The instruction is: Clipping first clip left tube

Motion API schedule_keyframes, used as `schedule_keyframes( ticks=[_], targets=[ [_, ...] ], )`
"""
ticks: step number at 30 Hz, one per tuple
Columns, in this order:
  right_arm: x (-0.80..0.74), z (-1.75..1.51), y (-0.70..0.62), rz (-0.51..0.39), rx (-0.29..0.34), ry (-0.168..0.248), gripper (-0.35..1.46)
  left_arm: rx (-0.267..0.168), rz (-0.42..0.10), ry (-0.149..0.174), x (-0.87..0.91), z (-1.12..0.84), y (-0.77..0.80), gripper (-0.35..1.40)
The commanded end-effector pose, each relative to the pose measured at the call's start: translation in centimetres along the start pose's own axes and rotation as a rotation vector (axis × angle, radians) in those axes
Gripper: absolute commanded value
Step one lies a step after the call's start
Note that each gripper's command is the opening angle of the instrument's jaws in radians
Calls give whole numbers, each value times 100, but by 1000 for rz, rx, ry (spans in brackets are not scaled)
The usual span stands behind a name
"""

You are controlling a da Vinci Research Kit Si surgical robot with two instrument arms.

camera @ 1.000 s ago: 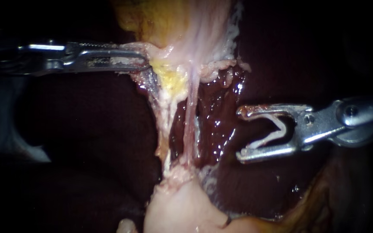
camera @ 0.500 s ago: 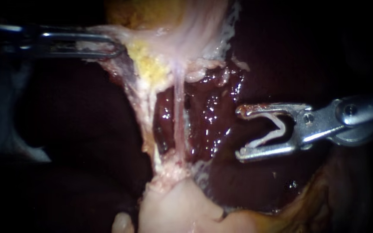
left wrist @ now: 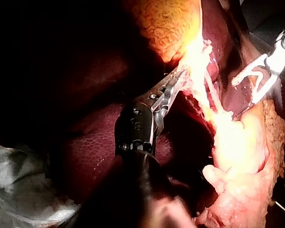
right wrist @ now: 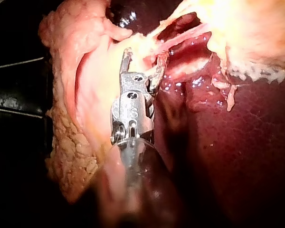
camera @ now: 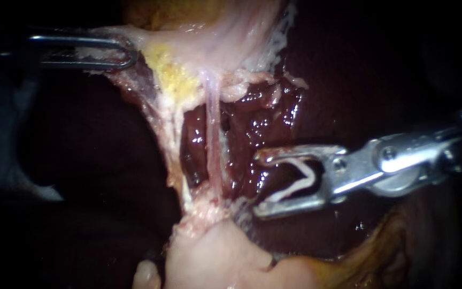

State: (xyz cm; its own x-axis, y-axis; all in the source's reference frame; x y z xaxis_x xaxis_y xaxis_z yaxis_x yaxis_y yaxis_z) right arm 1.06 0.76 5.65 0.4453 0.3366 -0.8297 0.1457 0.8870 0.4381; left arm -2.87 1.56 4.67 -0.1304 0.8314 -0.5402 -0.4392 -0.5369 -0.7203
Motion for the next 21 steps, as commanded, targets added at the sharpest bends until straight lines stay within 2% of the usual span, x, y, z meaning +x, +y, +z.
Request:
schedule_keyframes(
  ticks=[1,7,12,21],
  targets=[
    [1,7,0,1,3,0,49,1,2,0,-1,1,0,-35],
    [1,43,3,18,36,0,49,3,2,1,-2,3,1,-35],
    [-3,58,5,23,56,-2,48,3,2,1,-2,3,1,-35],
    [-17,70,23,35,47,-5,48,3,2,1,-3,3,1,-35]
  ],
)
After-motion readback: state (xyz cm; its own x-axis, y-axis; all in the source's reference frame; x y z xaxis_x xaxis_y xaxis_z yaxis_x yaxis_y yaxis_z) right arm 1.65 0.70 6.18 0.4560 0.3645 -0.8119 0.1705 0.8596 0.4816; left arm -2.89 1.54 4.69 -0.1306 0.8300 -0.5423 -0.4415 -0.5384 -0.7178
